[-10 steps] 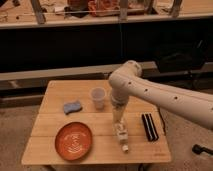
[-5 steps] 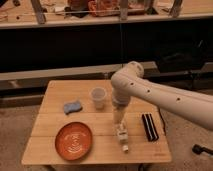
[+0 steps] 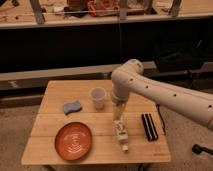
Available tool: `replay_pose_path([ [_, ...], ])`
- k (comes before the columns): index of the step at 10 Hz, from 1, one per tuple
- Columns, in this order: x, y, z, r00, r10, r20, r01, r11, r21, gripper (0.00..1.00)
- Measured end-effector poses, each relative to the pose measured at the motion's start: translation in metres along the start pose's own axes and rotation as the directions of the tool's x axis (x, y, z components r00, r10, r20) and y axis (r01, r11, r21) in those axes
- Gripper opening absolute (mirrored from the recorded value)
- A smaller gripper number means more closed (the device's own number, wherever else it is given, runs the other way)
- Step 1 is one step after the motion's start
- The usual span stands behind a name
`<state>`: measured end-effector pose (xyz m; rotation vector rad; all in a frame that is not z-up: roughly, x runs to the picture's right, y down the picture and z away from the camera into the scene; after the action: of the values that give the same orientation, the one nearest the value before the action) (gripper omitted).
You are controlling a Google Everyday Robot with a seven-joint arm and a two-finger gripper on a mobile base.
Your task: Move the arm in a circular motion
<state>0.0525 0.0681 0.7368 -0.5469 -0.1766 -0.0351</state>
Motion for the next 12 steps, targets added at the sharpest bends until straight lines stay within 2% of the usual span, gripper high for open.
replay_pose_path([
  [2, 0.012, -0.027, 0.007, 1.0, -0.024, 0.014, 0.023, 1.0, 0.013, 0.8],
  [4, 0.035, -0.045, 0.007, 1.0, -0.026, 0.006, 0.026, 0.999, 0.026, 0.8],
  [6, 0.059, -0.048, 0.006, 1.0, 0.0, -0.008, 0.0, 1.0, 0.024, 0.8],
  [9, 0.091, -0.045, 0.017, 0.998, 0.057, -0.021, -0.057, 0.998, -0.005, 0.8],
  [12, 0.121, -0.035, 0.019, 0.992, 0.123, -0.041, -0.124, 0.992, -0.026, 0.8],
])
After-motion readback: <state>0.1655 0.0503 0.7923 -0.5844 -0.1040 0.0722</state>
